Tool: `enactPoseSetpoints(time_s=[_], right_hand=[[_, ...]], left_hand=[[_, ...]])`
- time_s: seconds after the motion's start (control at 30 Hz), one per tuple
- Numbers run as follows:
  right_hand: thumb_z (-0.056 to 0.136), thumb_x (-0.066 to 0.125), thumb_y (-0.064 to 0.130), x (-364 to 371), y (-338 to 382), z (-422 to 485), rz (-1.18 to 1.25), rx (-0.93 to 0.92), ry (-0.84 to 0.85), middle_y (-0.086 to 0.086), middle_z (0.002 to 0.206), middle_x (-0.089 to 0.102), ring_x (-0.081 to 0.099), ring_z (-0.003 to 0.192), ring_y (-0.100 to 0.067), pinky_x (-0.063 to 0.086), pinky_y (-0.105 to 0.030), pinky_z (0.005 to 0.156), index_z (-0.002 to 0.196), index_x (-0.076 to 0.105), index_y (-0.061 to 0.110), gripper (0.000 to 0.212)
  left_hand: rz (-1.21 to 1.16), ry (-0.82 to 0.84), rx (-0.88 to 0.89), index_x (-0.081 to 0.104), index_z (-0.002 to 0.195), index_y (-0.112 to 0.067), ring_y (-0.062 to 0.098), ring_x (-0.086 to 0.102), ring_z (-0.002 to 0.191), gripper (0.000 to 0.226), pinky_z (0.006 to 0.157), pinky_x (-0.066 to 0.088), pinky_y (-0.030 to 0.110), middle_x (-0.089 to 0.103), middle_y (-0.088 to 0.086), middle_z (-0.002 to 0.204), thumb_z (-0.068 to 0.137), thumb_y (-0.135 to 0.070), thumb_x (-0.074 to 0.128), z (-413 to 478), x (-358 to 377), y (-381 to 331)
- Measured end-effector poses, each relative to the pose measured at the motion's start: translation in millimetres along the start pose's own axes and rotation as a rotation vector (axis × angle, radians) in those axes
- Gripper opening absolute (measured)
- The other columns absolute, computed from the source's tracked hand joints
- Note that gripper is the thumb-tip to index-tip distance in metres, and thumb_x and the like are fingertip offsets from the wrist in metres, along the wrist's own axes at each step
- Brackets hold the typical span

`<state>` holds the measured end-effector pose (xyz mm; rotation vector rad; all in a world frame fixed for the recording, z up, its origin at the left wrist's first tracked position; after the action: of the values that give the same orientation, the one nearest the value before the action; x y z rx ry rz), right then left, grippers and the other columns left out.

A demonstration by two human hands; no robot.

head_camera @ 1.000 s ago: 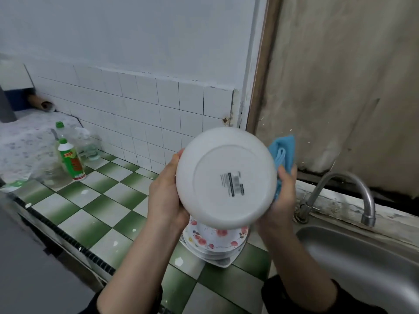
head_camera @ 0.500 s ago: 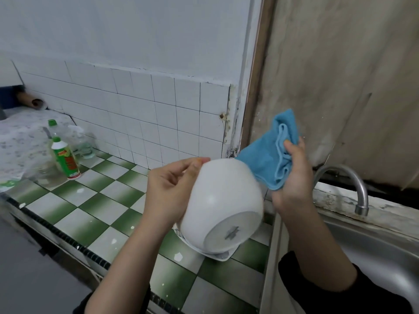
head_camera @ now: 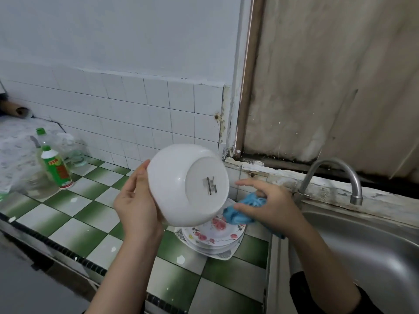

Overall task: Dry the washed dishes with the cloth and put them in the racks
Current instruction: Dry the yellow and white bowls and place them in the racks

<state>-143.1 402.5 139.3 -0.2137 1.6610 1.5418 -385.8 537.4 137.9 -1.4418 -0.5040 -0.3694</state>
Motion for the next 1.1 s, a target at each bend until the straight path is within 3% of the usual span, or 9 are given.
enactPoseSetpoints(time_s=[0.17, 0.3, 0.47, 0.6, 0.7, 0.8, 0.9, 1.03, 1.1], right_hand=[[0.066, 0.083, 0.043, 6.8, 17.5, -12.8, -0.228, -0.067, -0.023, 0.021, 0.137, 0.051, 0.058, 0.109, -0.008, 0.052, -0.038, 0.093, 0.144, 0.001, 0.064, 0.115], [0.063, 0.087, 0.040, 2.7, 16.3, -30.5, -0.198, -0.056, -0.064, 0.035, 0.140, 0.038, 0.044, 0.111, 0.006, 0.045, -0.030, 0.097, 0.134, -0.017, 0.068, 0.129], [0.057, 0.091, 0.037, -13.6, -6.7, -58.4, -0.077, 0.045, -0.211, 0.027, 0.129, 0.050, 0.052, 0.114, -0.004, 0.051, -0.037, 0.095, 0.136, -0.008, 0.073, 0.131], [0.054, 0.090, 0.035, -32.8, -31.9, -84.0, -0.011, 0.129, -0.290, 0.021, 0.126, 0.056, 0.057, 0.111, -0.011, 0.055, -0.041, 0.089, 0.139, 0.001, 0.071, 0.128], [0.053, 0.090, 0.032, -51.0, -52.7, -106.3, 0.023, 0.188, -0.337, 0.026, 0.119, 0.058, 0.059, 0.107, -0.009, 0.056, -0.041, 0.086, 0.140, 0.007, 0.070, 0.126], [0.055, 0.089, 0.029, -71.9, -69.8, -134.5, 0.021, 0.234, -0.380, 0.036, 0.117, 0.052, 0.057, 0.108, -0.004, 0.056, -0.038, 0.086, 0.142, 0.009, 0.067, 0.124], [0.053, 0.089, 0.033, -98.8, -86.0, -171.4, 0.002, 0.264, -0.446, 0.039, 0.121, 0.053, 0.057, 0.111, -0.001, 0.056, -0.035, 0.087, 0.143, 0.010, 0.066, 0.124], [0.055, 0.091, 0.027, -140.5, -102.8, -231.2, -0.030, 0.309, -0.515, 0.053, 0.117, 0.045, 0.049, 0.111, 0.018, 0.054, -0.032, 0.091, 0.144, 0.012, 0.064, 0.124], [0.056, 0.091, 0.027, -162.6, -110.7, -265.1, -0.065, 0.353, -0.548, 0.053, 0.116, 0.043, 0.051, 0.111, 0.009, 0.054, -0.035, 0.094, 0.142, 0.007, 0.067, 0.126]], left_hand=[[-0.052, 0.195, -0.347, 0.065, 0.120, -0.023, 0.013, 0.068, 0.096, 0.026, 0.073, 0.055, 0.032, 0.071, -0.009, 0.113, 0.097, -0.028, 0.056, 2.4, 21.9, 44.7], [-0.004, 0.403, -0.436, 0.055, 0.119, -0.047, 0.015, 0.068, 0.103, 0.023, 0.077, 0.057, 0.038, 0.063, -0.010, 0.128, 0.102, -0.036, 0.046, -9.7, 45.0, 63.5], [0.063, 0.650, -0.317, 0.046, 0.121, -0.060, 0.017, 0.063, 0.109, 0.026, 0.100, 0.046, 0.044, 0.058, -0.001, 0.115, 0.099, -0.051, 0.037, -30.8, 80.4, 65.7], [0.233, 0.907, -0.191, 0.046, 0.118, -0.066, 0.018, 0.051, 0.125, 0.043, 0.088, 0.046, 0.030, 0.045, 0.001, 0.137, 0.077, -0.056, 0.053, -55.3, 117.3, 70.8], [0.420, 1.059, 0.084, 0.041, 0.130, -0.045, 0.022, 0.040, 0.132, 0.098, 0.092, 0.041, 0.026, 0.036, 0.005, 0.142, 0.044, -0.087, 0.061, -71.2, 142.9, 73.4], [0.484, 1.303, 0.166, 0.020, 0.139, -0.051, -0.013, 0.015, 0.137, 0.114, 0.103, 0.023, 0.007, 0.013, -0.018, 0.152, 0.041, -0.097, 0.054, -122.5, 160.1, 80.9], [0.494, 1.453, 0.298, 0.006, 0.145, -0.050, -0.003, 0.000, 0.146, 0.123, 0.116, 0.011, 0.034, -0.001, -0.026, 0.157, 0.044, -0.091, 0.062, -172.1, 170.7, 86.9], [0.463, 1.634, 0.314, 0.002, 0.147, -0.052, 0.004, 0.008, 0.147, 0.136, 0.118, 0.016, 0.045, 0.004, -0.033, 0.153, 0.037, -0.083, 0.076, -244.5, 198.6, 92.9], [0.407, 1.708, 0.307, 0.003, 0.146, -0.058, 0.007, 0.014, 0.146, 0.137, 0.118, 0.020, 0.051, 0.009, -0.032, 0.153, 0.035, -0.078, 0.081, -286.0, 208.6, 94.8]])
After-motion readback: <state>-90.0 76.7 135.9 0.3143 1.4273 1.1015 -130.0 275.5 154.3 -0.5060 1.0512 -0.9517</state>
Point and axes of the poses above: each hand's wrist, its own z-axis towards the middle knuckle, its own x-axis out of the palm, y = z × x, the point moved 10 cm from there along z, towards the middle knuckle
